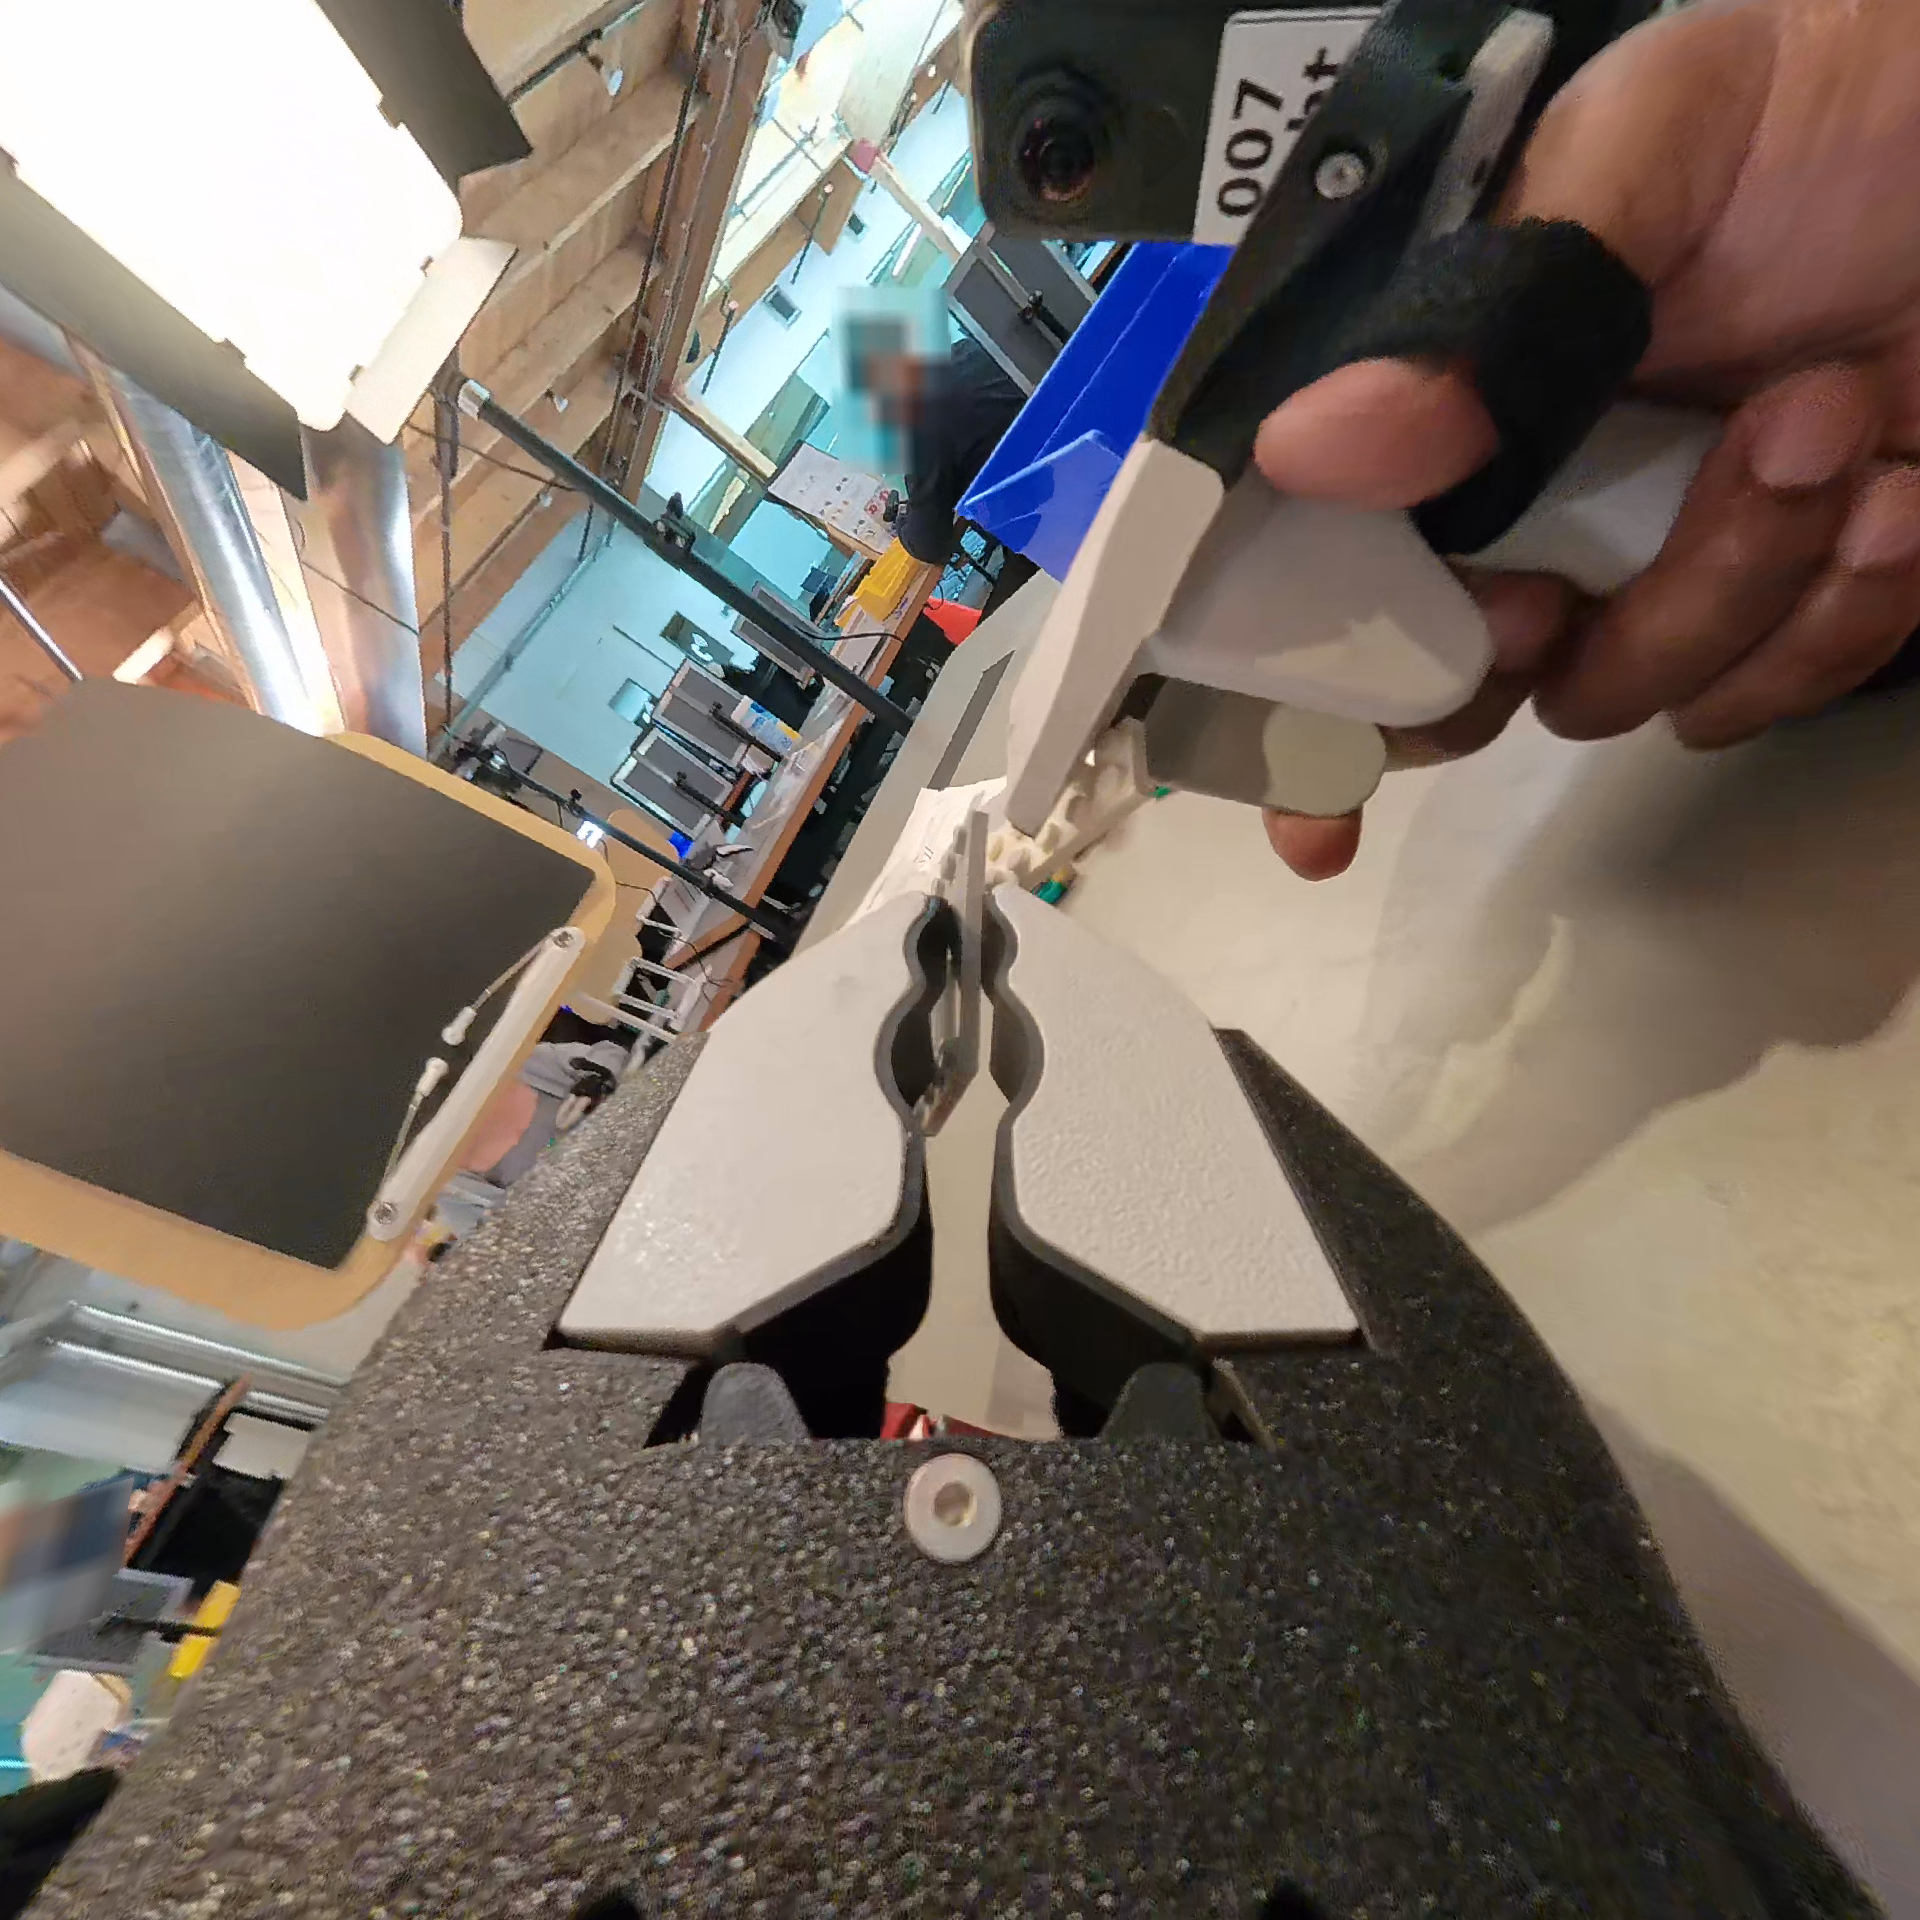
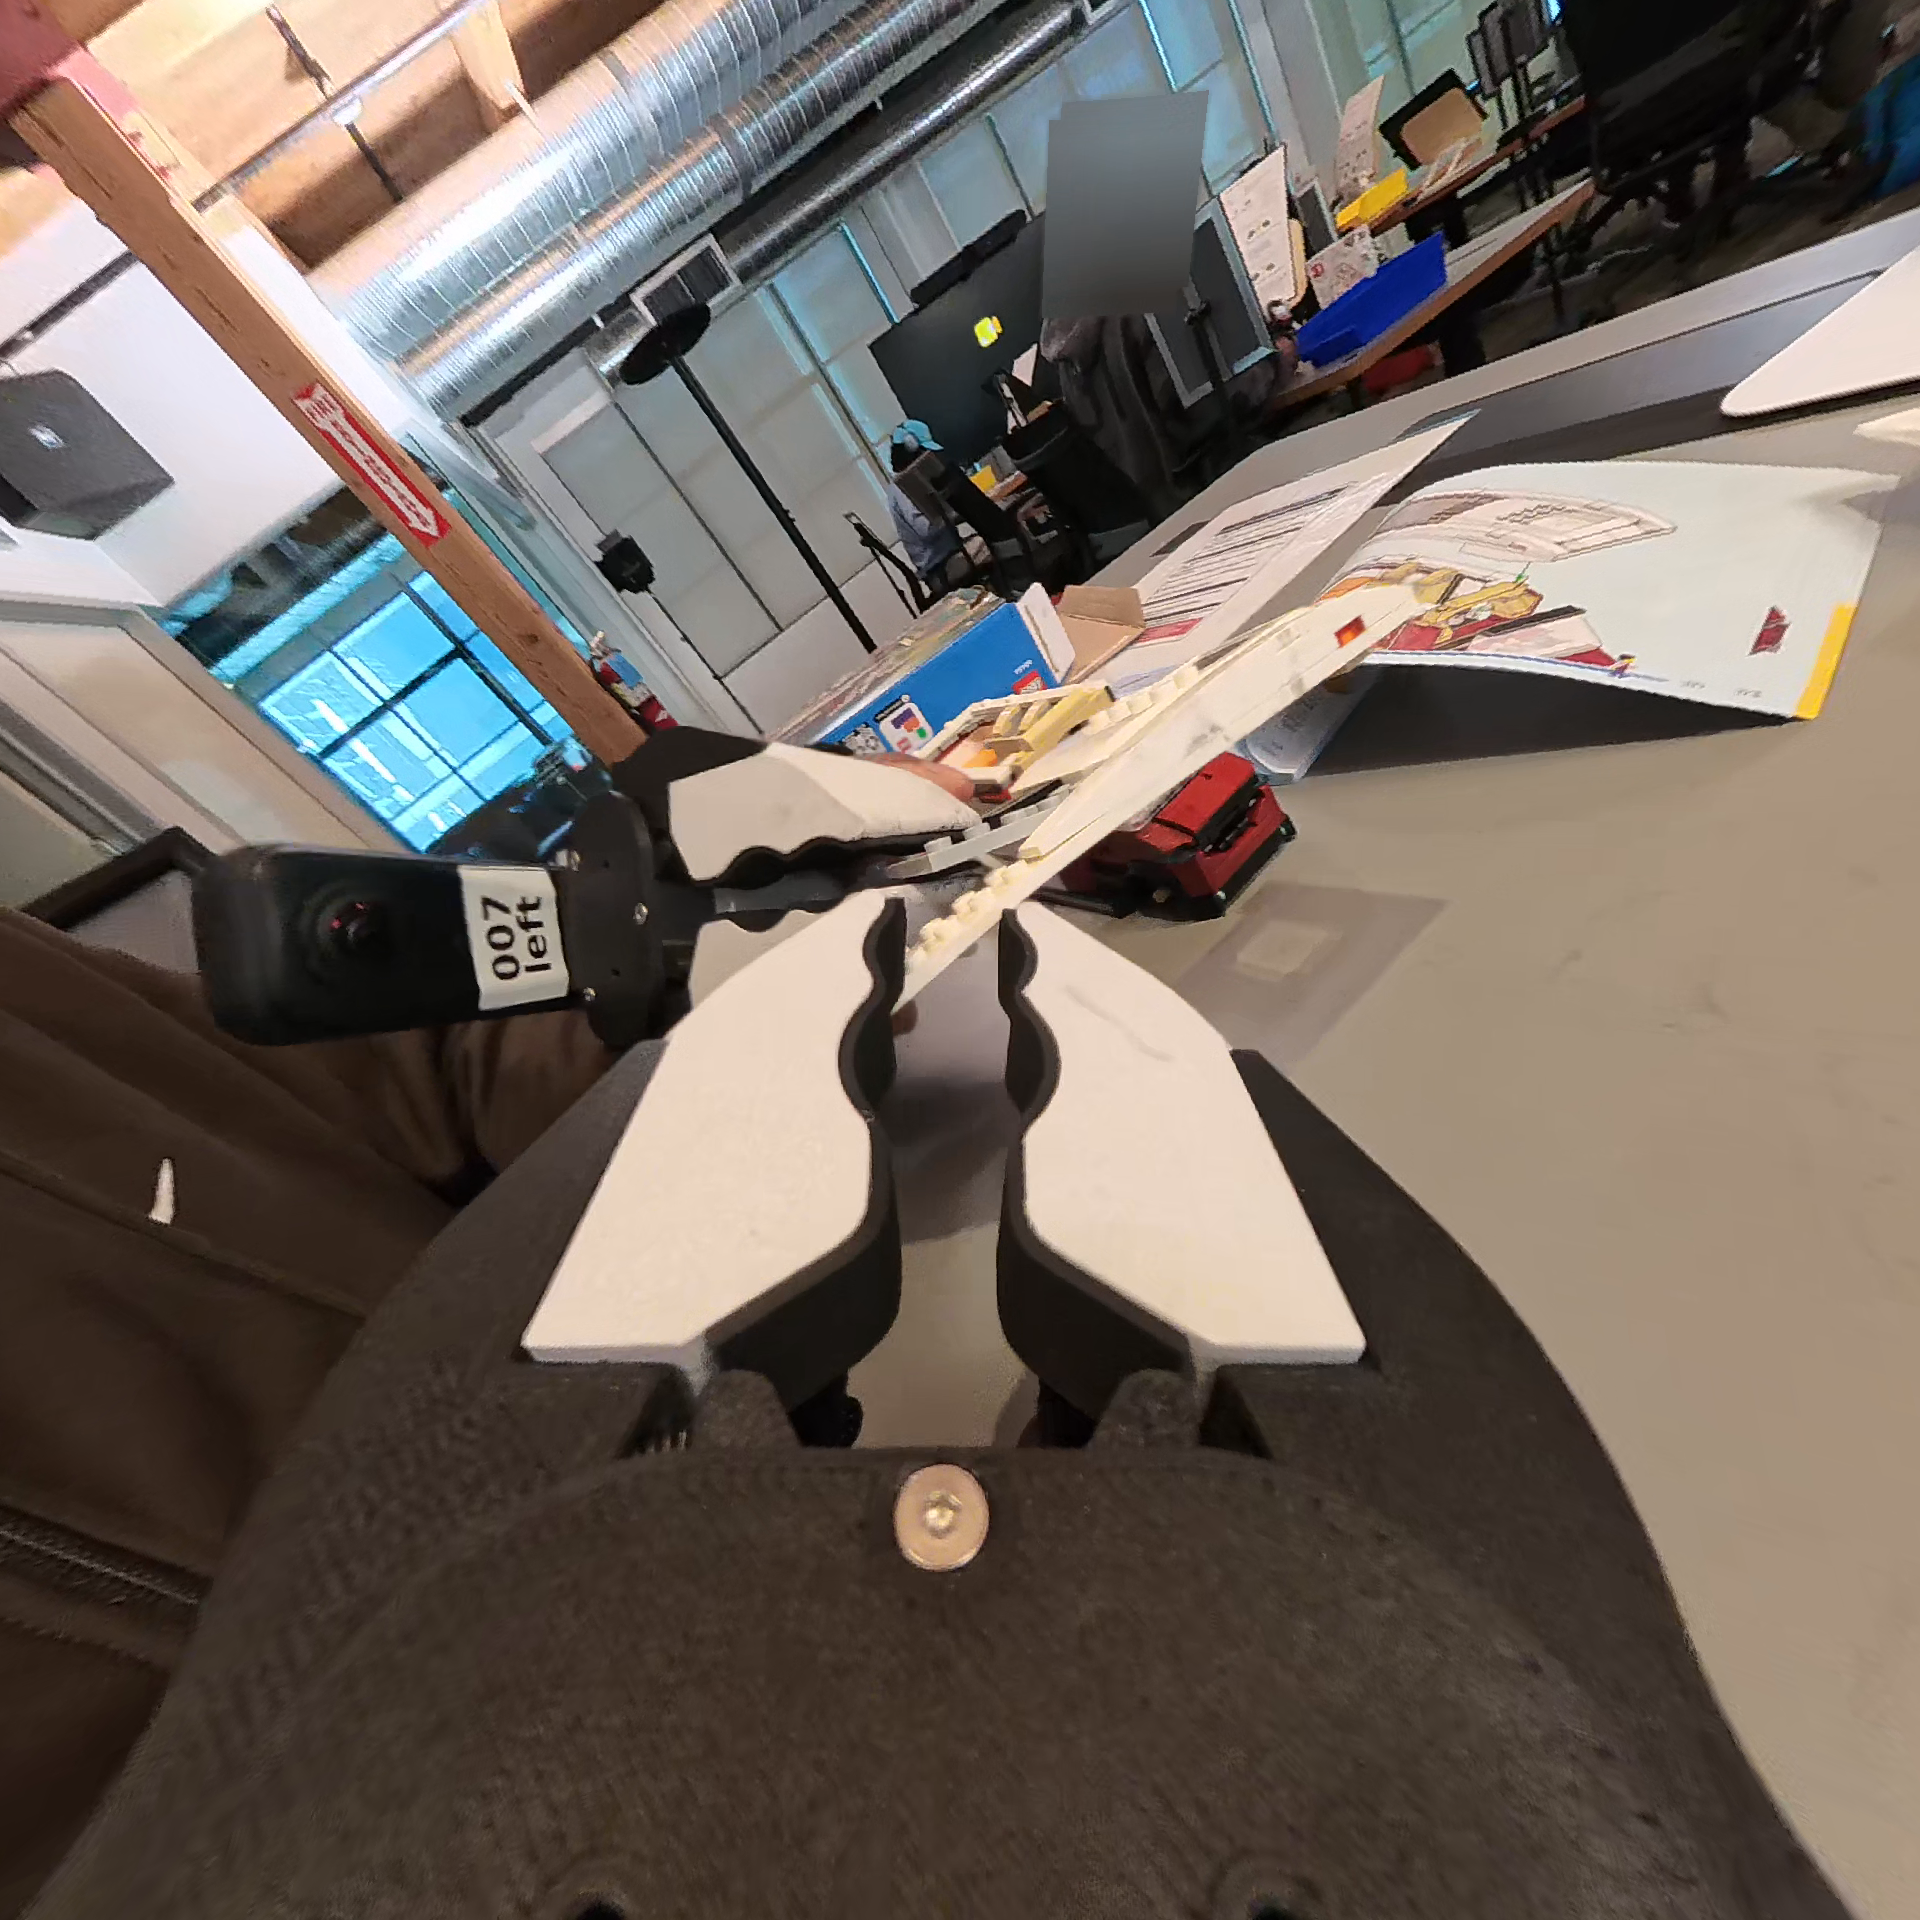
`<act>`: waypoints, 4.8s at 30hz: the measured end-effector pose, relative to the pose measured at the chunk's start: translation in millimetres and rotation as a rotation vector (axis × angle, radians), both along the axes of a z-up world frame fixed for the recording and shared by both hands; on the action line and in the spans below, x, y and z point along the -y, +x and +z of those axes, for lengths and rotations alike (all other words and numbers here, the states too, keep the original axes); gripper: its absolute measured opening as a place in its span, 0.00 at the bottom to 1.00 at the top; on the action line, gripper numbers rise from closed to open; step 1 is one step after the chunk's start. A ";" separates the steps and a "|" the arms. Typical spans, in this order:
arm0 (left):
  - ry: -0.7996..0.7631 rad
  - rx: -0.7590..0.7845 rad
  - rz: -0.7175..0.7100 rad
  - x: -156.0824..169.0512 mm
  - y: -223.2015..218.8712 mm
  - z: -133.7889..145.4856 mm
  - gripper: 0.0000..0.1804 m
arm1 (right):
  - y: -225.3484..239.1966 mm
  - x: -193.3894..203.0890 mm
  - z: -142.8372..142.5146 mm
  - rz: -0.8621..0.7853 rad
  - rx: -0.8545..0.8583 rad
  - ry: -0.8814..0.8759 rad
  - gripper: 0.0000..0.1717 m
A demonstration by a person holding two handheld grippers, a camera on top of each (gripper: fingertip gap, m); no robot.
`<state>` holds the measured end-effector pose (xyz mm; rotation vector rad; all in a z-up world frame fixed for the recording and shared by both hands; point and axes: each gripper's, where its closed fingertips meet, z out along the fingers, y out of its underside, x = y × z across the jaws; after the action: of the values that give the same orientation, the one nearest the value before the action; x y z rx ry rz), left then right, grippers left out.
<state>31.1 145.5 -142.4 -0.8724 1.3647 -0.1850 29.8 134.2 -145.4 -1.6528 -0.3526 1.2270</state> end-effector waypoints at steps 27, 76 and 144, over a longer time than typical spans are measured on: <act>0.253 -0.074 -0.050 8.3 -1.0 -3.5 0.03 | -0.9 3.5 -2.2 0.062 -0.084 -0.076 0.08; 0.117 0.036 0.029 4.9 1.6 10.1 0.02 | 15.7 -18.3 -45.3 -0.123 0.084 -0.309 0.04; -0.102 0.078 0.035 -26.3 -14.1 4.0 0.01 | 120.9 -6.2 -49.3 -0.463 0.938 0.143 0.15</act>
<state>17.0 171.8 -138.4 -0.9634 1.2758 -0.2607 150.7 140.5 -194.7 -1.9506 -0.5607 0.0281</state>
